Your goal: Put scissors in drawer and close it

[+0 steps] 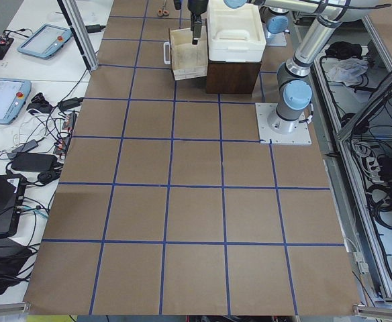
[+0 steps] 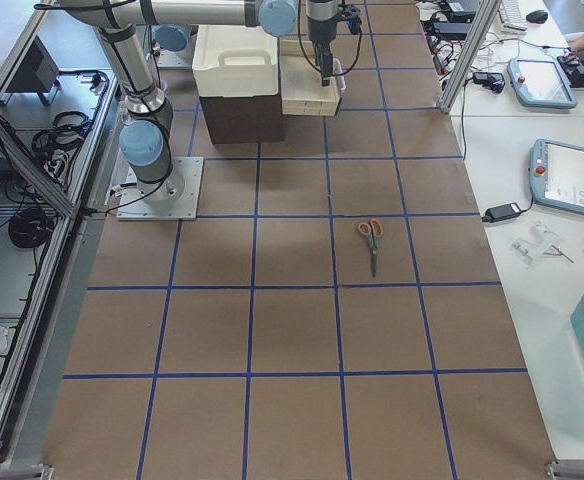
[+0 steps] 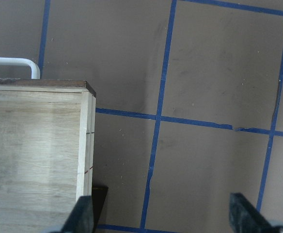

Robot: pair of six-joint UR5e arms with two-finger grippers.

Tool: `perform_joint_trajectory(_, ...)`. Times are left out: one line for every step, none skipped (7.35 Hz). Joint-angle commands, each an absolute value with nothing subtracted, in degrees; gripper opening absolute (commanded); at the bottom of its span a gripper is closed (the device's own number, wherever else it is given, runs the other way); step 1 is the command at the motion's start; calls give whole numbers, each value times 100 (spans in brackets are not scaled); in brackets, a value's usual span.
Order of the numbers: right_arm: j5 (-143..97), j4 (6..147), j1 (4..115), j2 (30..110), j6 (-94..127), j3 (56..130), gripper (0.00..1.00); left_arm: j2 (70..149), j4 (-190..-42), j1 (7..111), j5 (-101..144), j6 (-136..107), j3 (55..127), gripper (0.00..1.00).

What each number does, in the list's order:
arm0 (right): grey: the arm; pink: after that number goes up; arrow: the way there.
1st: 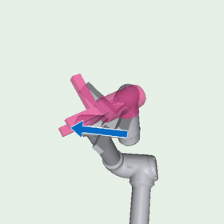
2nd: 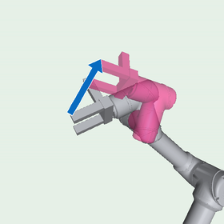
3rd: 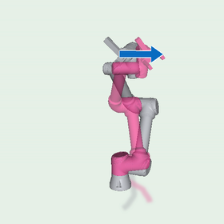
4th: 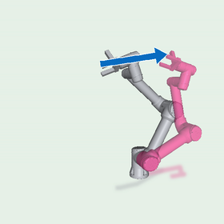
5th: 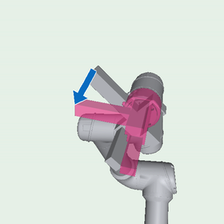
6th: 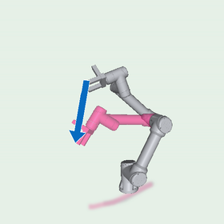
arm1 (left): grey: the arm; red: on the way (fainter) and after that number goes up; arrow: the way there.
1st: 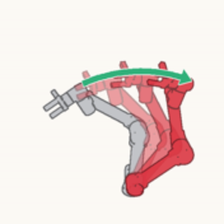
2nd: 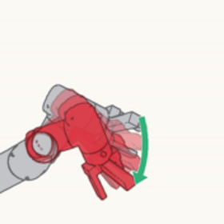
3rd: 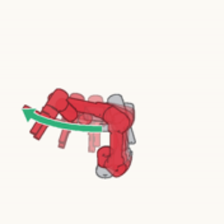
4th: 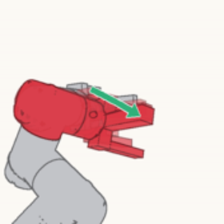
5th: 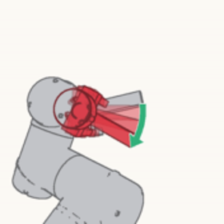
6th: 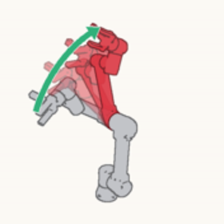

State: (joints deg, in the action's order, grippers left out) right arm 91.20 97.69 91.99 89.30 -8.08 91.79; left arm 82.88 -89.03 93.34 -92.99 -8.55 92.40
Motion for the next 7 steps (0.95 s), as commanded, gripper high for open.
perform_joint_trajectory(9106, 9739, 8922, 8930, -1213, 9185, 100, 8288, -8903, 9334, -9299, -853, 9246, 100)
perform_joint_trajectory(9105, 9738, 8843, 8930, -1370, 9176, 100, 8288, -8903, 9334, -9299, -853, 9246, 100)
perform_joint_trajectory(9123, 9782, 8798, 8930, -1797, 9184, 100, 8288, -8903, 9334, -9299, -853, 9246, 100)
perform_joint_trajectory(9123, 9765, 8685, 8912, -2080, 9185, 100, 8288, -8903, 9334, -9299, -853, 9246, 100)
perform_joint_trajectory(9106, 9765, 8475, 8886, -2379, 9185, 100, 8288, -8903, 9334, -9299, -853, 9246, 100)
perform_joint_trajectory(9105, 9765, 8281, 8773, -3113, 9185, 100, 8288, -8903, 9334, -9299, -853, 9246, 100)
perform_joint_trajectory(9071, 9765, 8044, 8719, -4216, 9185, 100, 8288, -8903, 9334, -9299, -853, 9237, 100)
